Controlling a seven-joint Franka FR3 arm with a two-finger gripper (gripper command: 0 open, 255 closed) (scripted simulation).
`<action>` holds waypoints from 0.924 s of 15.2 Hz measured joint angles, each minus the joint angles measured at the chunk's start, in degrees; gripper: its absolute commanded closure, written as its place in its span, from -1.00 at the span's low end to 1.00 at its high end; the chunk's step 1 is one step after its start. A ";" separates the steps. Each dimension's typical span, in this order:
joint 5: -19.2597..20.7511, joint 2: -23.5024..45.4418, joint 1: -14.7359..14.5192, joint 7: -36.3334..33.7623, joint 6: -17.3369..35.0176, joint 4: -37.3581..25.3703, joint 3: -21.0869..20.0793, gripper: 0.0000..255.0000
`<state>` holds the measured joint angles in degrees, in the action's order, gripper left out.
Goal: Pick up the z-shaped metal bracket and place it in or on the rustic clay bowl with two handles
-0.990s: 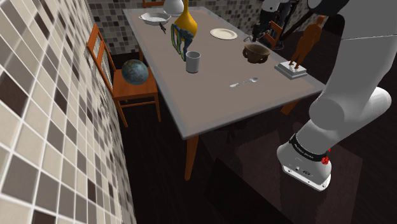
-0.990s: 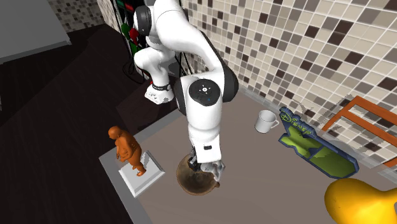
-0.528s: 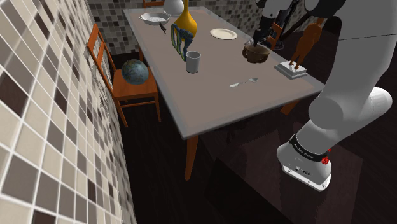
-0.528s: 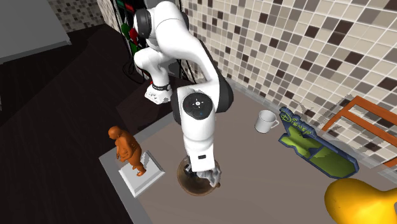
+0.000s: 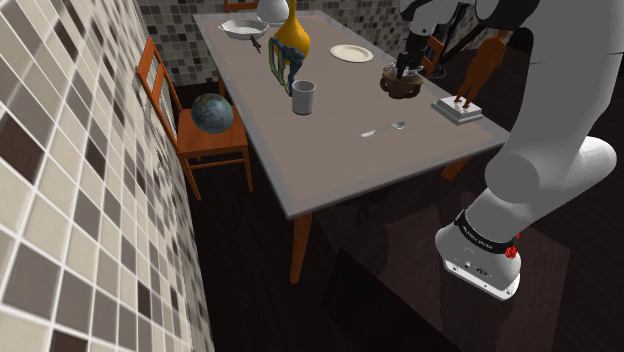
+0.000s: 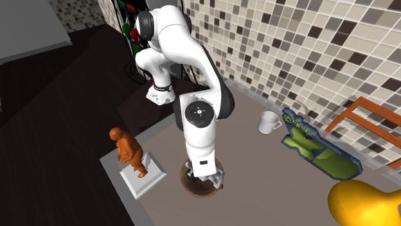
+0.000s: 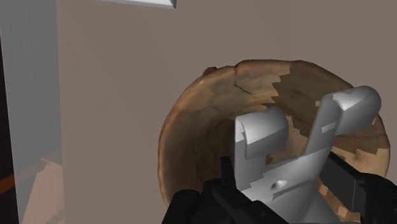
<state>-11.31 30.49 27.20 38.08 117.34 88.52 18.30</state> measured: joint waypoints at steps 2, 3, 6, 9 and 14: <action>0.00 0.00 0.00 0.01 0.02 0.02 0.00 1.00; 0.00 0.00 0.00 0.01 0.03 0.03 0.00 -1.00; 0.00 -0.01 0.00 0.01 0.03 0.04 0.00 -1.00; 0.00 -0.01 0.00 0.01 0.03 0.04 0.00 -1.00; 0.83 -2.02 0.03 -0.53 -5.42 -3.61 0.48 -1.00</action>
<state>-10.48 28.47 27.23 37.55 111.93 84.92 18.78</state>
